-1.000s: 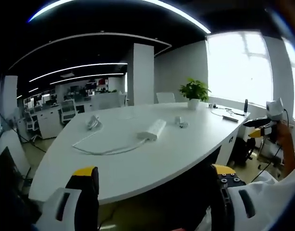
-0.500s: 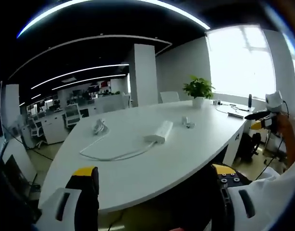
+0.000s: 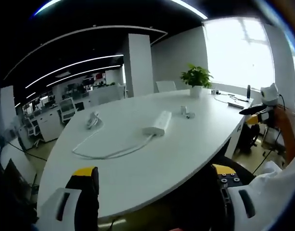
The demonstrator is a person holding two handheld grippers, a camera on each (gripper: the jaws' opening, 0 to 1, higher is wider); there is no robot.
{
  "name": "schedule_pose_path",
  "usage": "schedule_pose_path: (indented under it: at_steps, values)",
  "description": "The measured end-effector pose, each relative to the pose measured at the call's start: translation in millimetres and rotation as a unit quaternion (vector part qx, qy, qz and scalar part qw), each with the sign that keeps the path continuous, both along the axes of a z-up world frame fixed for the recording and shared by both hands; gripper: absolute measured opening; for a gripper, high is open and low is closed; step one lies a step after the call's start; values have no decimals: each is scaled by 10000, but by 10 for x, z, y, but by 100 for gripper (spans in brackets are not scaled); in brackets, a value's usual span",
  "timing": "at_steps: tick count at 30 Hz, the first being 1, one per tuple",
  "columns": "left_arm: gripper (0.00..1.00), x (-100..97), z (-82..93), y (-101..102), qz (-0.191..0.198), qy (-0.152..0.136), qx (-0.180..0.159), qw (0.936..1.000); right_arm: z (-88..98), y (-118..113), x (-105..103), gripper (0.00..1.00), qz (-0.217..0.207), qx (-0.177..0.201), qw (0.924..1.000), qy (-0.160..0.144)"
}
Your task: Straighten the power strip on the desk, plug the charger into it
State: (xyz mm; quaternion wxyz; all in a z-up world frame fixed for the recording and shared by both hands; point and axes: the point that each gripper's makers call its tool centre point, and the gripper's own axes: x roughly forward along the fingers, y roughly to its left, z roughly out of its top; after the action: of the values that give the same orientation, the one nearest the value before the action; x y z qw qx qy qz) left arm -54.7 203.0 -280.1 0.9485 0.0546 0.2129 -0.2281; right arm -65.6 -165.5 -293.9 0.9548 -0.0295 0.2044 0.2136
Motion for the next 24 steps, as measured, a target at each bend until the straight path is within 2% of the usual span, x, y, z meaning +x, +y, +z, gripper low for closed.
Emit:
schedule_pose_path:
  at_steps: [6, 12, 17, 21, 24]
  values:
    - [96, 233, 25, -158, -157, -30, -140, 9998, 34, 42, 93, 74, 30, 44, 10000, 34]
    - [96, 476, 45, -308, -332, -35, -58, 9994, 27, -9, 238, 74, -9, -74, 10000, 41]
    - [96, 843, 185, -618, -534, -125, -313, 9980, -86, 28, 395, 74, 41, 23, 9998, 171]
    - [96, 1097, 175, -856, -756, -90, -211, 9969, -157, 92, 544, 75, 145, 169, 9995, 225]
    - [96, 1248, 129, -954, -843, -39, -154, 9963, -188, 128, 648, 75, 197, 297, 9991, 249]
